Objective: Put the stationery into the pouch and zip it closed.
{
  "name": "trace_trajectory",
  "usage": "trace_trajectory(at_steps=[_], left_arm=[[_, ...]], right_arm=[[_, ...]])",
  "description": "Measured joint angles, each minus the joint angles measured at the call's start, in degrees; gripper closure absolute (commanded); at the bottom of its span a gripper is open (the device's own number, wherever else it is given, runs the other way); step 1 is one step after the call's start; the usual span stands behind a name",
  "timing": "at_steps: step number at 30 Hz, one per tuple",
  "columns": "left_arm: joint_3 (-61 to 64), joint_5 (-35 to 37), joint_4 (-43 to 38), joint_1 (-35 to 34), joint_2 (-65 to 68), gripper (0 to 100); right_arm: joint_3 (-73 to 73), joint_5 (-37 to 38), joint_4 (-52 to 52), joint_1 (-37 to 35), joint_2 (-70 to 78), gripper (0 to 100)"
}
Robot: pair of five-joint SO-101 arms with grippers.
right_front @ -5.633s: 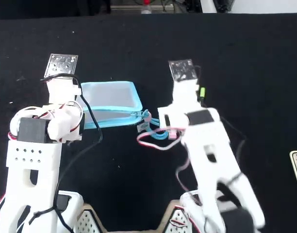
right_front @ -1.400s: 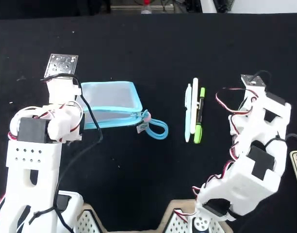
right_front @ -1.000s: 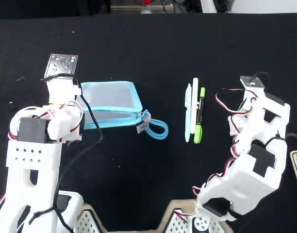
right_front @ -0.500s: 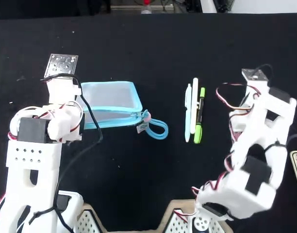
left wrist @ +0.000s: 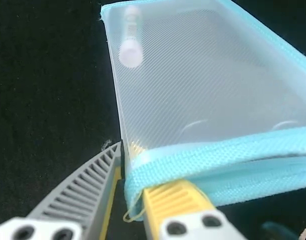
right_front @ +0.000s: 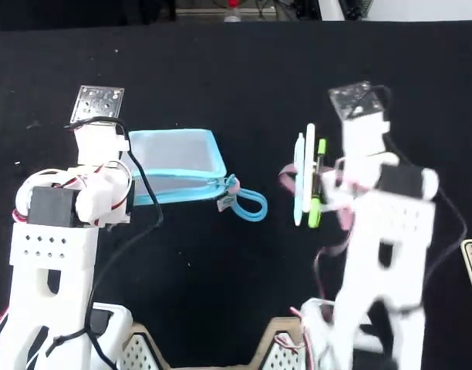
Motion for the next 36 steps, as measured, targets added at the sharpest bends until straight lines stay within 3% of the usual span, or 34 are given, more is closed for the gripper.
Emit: trace_trajectory(at_steps=[8,19,30,36], left_arm=[[0.00,0.00,0.00,0.00,0.00,97],[0.00,0.00,0.00,0.00,0.00,97],[0.00,0.00,0.00,0.00,0.00,97],[0.00,0.00,0.00,0.00,0.00,97]], right_arm=[[5.45,-13.10,-4.84,-25.32,-24.18,97.7],[28.04,-14.15,-39.47,-49.76,-41.14,98.0],[51.34,-14.24,-79.82,-53.45,-44.22,98.1],[59.08,-14.24,-88.88,-53.36,-44.22,98.1]])
